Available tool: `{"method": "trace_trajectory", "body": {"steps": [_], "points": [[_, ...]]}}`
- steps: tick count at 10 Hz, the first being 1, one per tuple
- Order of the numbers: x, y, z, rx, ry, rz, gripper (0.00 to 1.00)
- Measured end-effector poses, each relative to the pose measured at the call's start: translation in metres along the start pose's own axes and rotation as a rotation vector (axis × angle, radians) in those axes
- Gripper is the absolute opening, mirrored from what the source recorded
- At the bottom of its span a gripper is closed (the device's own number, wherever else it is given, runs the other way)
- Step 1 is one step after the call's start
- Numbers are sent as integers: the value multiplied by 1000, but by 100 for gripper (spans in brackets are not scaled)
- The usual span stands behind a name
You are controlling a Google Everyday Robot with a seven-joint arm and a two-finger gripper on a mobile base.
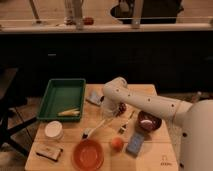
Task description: Wipe table surface with brush
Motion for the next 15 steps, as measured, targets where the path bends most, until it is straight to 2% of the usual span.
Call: {"method": "trace_trajectory", "body": {"steps": [3,5,9,12,15], "points": [[10,-2,-2,5,6,29,0],[21,0,-3,2,28,62,0],[46,12,-5,-34,73,130,0],[56,-4,-13,-56,113,133,0],[45,-26,-22,-45,119,95,0]]}}
